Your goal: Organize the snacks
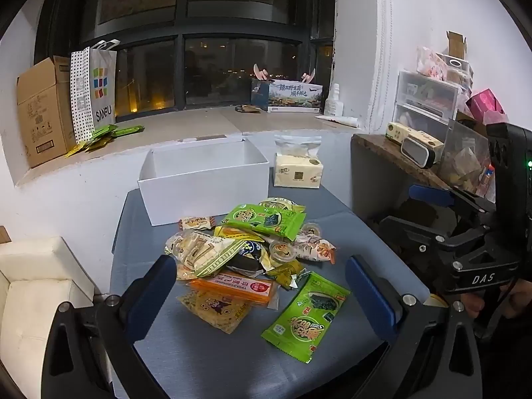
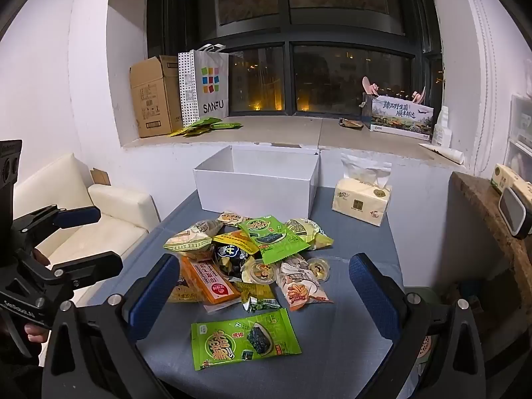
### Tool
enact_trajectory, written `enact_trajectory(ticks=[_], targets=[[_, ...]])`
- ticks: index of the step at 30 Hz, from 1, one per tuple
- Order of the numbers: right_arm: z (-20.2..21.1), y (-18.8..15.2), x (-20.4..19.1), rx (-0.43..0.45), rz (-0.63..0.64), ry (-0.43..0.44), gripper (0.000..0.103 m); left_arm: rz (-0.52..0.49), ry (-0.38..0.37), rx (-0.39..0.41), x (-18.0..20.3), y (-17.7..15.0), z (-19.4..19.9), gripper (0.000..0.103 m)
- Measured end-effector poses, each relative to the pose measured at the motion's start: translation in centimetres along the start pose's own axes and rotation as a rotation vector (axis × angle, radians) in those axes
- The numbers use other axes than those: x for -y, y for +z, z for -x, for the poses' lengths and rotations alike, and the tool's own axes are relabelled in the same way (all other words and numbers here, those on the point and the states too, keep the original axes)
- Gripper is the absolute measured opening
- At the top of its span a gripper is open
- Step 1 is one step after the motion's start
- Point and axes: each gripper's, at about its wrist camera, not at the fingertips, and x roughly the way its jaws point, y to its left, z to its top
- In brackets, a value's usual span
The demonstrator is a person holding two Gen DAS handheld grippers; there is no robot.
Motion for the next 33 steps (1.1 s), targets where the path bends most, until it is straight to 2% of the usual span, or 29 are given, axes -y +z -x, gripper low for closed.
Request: enact_trajectory(ticks=[5,14,33], targets=[[0.03,0.04,0.01,0.001,-0.001,0.001,0.103,0.000,0.019,0.001,0.32,0.00,-0.20,0.103],[-0.08,-0.10,0.17,0.002,0.000,-0.001,0.103,0.009,-0.005,0.004,-0.07,0.15,0.11,0.103],[-0.01,-0.06,0.10,0.001,0.000,0.003,0.103,0.007,-0.005,0.005,0.01,0.07,0.25,0.103]])
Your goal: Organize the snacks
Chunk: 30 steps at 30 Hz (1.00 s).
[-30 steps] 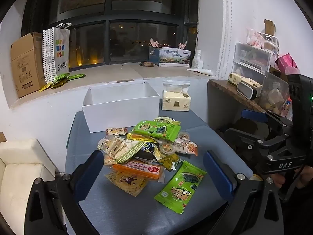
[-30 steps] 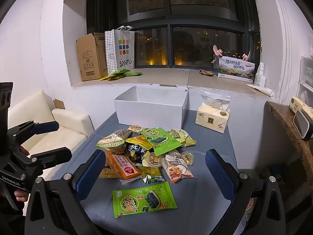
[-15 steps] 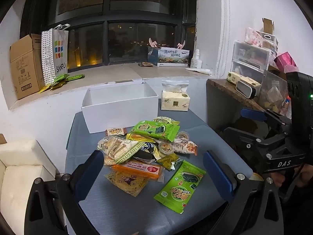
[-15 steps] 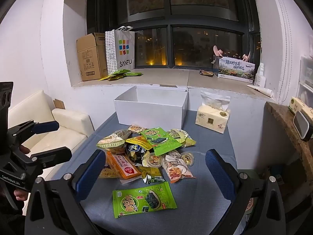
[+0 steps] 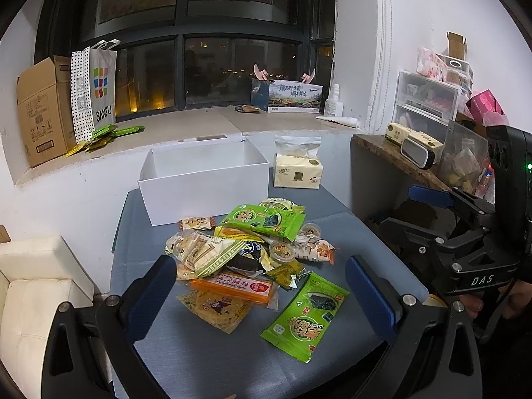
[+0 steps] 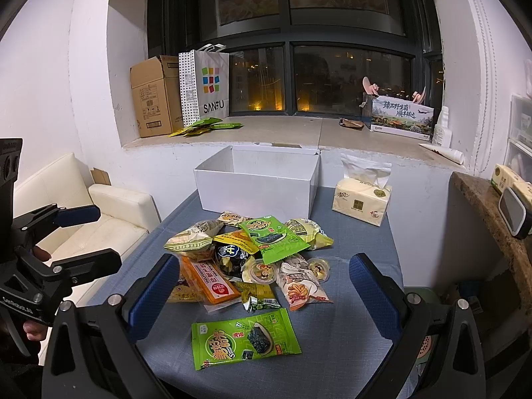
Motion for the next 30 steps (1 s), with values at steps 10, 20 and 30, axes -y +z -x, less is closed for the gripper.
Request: enact_trajectory(ticks=[10,20,30], targets=[[0.10,0.11,-0.05,0.000,0.000,0.001,0.103,-0.005,-0.006,-0.001,0.08,0.11,0.00,0.103],[0.08,0.01,-0.04,0.000,0.000,0.003,0.103,-0.006,-0.007,-0.002,0.19,0.06,0.04,0.103],[0.05,0.04,-0.02,0.000,-0.001,0.003,0.103,-0.008,-0.008,-0.002,0.18,0.05,0.05,0.103]])
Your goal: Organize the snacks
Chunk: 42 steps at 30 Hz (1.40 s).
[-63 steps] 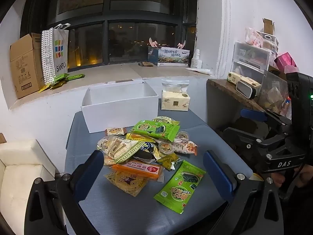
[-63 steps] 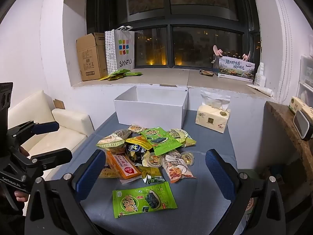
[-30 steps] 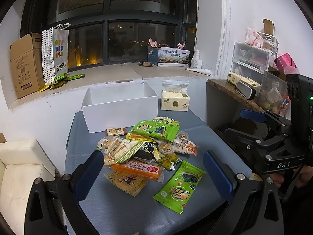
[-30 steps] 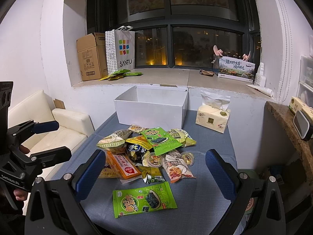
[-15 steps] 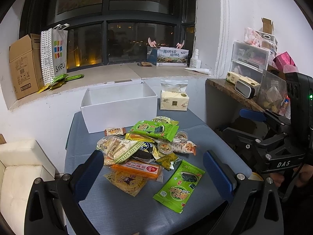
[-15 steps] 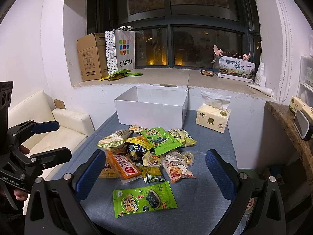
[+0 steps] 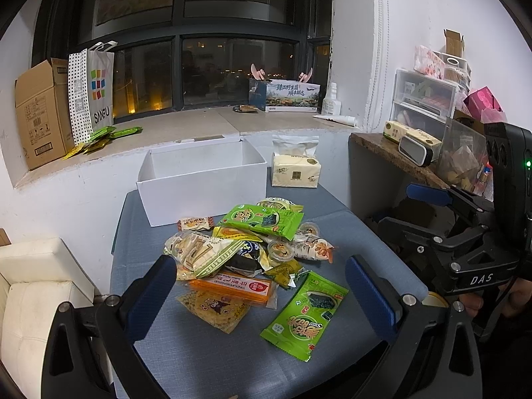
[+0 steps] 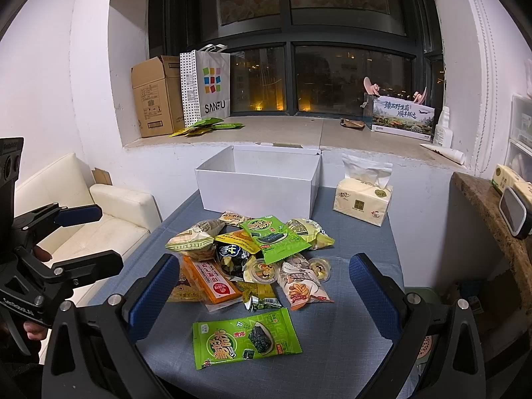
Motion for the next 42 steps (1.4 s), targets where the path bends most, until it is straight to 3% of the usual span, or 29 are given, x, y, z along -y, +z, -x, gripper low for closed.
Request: enact_trajectory(ticks=[27,32,37,42], targets=[[0.1,0.0,0.0,0.004,0.000,0.003,0.103,-0.003,0.003,0.002,-0.2,0.4,0.3,0.103],[0.0,0.0,0.0,0.004,0.001,0.003,0.103,0.042,0.015,-0.013,-1.3,0.8,-0.4,0.103],[0.1,0.0,0.1,0.004,-0.002,0.003,0.103,0.204,0.012,-0.125,-4.8,2.0,-3.6,0.103],[0.1,-0.2,0.3,0.001,-0.005,0.003,0.103,0.419,0.047,-0.371,-10.2,3.2,-11.6,0.103]])
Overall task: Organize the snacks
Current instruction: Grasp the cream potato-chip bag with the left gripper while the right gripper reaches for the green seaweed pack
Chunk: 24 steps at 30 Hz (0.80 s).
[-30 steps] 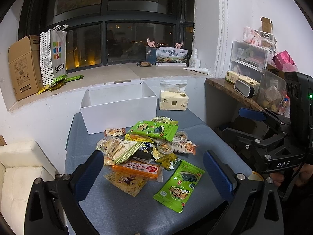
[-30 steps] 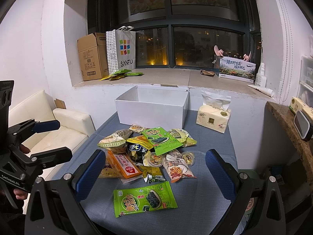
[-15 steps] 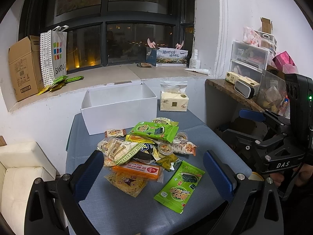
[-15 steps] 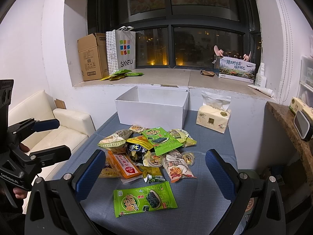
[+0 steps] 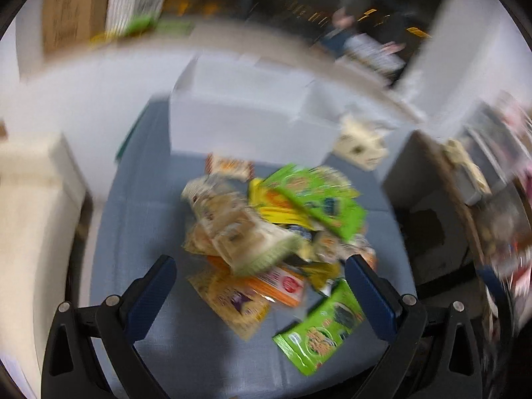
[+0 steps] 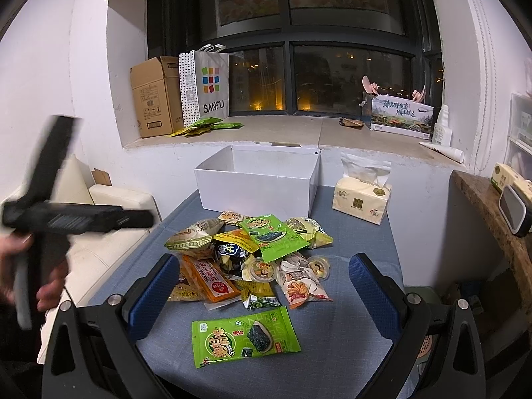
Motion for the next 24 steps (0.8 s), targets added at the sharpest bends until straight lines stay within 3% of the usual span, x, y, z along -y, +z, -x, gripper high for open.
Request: enact_trajectory(ticks=[4,7,12,13,14,16,19,24], targets=[[-0.1,-0.2,0.1,-0.004,-0.005,-0.001,0.103,0.105,0.032,-0.162,-2.5,4.0,-6.8,0.103],[-0.2,-0.3,0.3,-0.009,-0.007,-0.004,0.103,0.128,0.089,-0.238,-3.2,5.1,-10.2,0.103],[-0.2,-0.4,0.9,-0.011,-0.023,-0.010,0.103,0.216,0.034,-0.328,-4.4,5.1,-13.4,0.100],[-0.1,-0.5,1.1,-0.011,-0.027,-0.012,0.103,0.218,0.021,-0.340,-4.5,4.8,-13.7,0.090],[-0.1,-0.5,1.2,-0.012,-0.028,-0.015,0.103,0.212,0.029,-0.344,-4.6,4.5,-13.7,0.067],[-0.1,-0.6,1.3,-0.014,-0.032,-0.017,0.103,0.170,0.072,-0.327,-4.6,4.2,-13.2,0.049],[-0.1,-0.7,1.5,-0.017,-0.039,-0.018,0.103,0.162,0.022,-0.284,-4.9,4.0,-11.7,0.035],[-0.3,-0.6,1.3,-0.024,-0.036,-0.016,0.103,0.036,0.006,-0.101,-3.9,2.5,-6.3,0.034]])
